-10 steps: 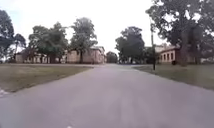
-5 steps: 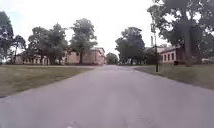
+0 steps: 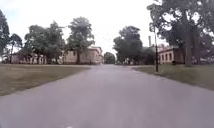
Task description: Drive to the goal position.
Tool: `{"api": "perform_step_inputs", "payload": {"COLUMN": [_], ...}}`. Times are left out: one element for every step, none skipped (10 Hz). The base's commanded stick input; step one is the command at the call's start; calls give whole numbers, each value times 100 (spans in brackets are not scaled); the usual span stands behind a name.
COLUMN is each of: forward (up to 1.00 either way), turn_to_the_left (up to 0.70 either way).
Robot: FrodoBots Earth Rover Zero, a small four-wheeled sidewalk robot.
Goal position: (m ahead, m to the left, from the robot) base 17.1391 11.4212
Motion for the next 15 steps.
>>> {"api": "perform_step_inputs", "payload": {"forward": [85, 85, 85, 85, 85, 85, 85, 85, 85, 85, 85, 85, 85, 85, 85], "turn_to_the_left": [-34, -34, -34, -34, -34, -3, 0, 0, -10, -34, -21, 0, 0, 0, 0]}}
